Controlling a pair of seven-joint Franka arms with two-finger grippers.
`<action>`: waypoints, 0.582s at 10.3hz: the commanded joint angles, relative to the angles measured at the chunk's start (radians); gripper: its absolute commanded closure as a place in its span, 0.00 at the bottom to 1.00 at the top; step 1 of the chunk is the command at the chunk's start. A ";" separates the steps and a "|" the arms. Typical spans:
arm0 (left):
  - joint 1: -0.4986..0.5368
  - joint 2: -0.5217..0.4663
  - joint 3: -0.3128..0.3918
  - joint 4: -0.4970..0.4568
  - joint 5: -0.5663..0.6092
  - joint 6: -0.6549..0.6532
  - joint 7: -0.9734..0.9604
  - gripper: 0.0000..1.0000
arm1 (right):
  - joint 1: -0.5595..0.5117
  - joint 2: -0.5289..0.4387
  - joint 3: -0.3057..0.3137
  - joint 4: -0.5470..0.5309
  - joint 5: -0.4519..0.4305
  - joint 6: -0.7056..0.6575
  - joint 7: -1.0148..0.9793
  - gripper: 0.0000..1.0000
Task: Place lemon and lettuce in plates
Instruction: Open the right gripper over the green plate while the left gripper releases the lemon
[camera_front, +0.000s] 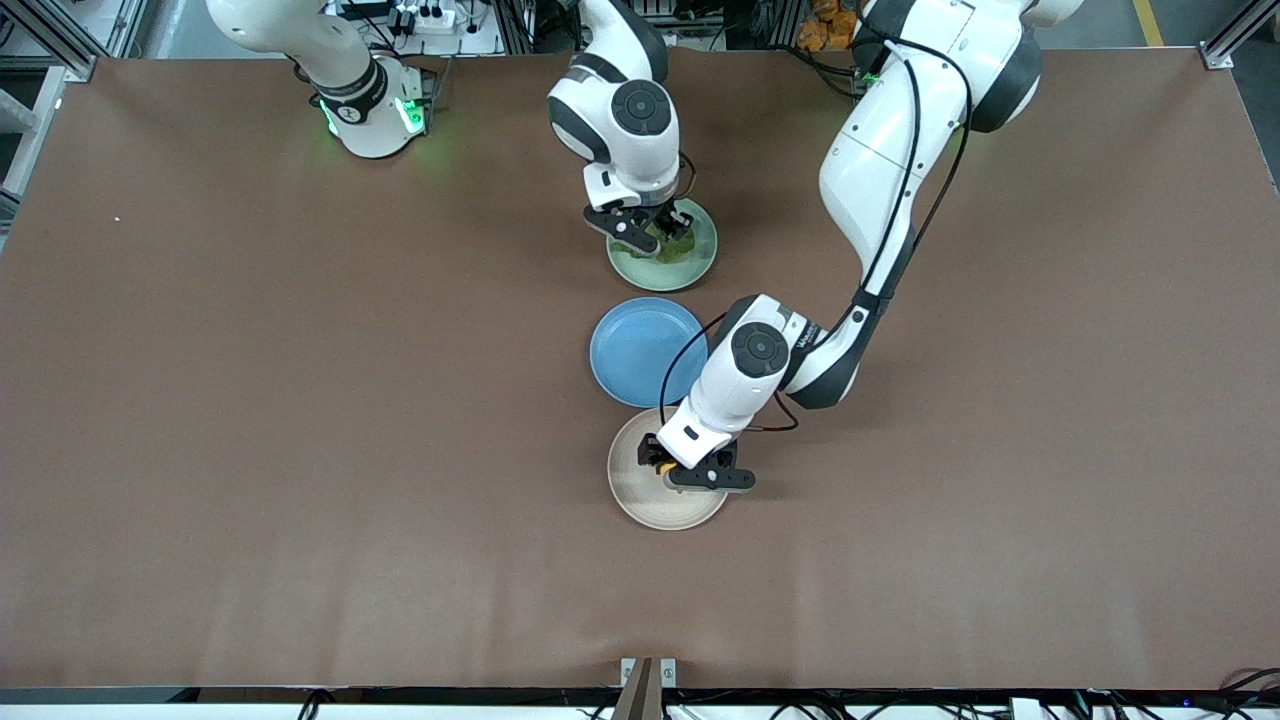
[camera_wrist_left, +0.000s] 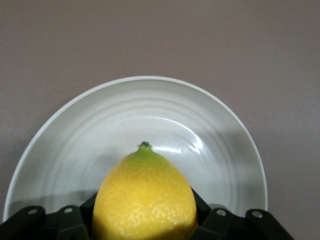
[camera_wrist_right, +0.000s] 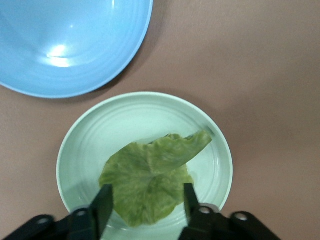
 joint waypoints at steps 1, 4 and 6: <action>-0.012 0.004 0.015 0.019 0.026 0.009 -0.006 0.41 | -0.013 -0.018 -0.032 0.006 -0.052 -0.011 0.010 0.00; -0.012 0.004 0.015 0.013 0.051 0.009 -0.006 0.20 | -0.029 -0.064 -0.154 0.010 -0.092 -0.087 -0.141 0.00; -0.006 -0.001 0.015 0.013 0.051 0.007 -0.007 0.00 | -0.078 -0.068 -0.219 0.010 -0.093 -0.124 -0.324 0.00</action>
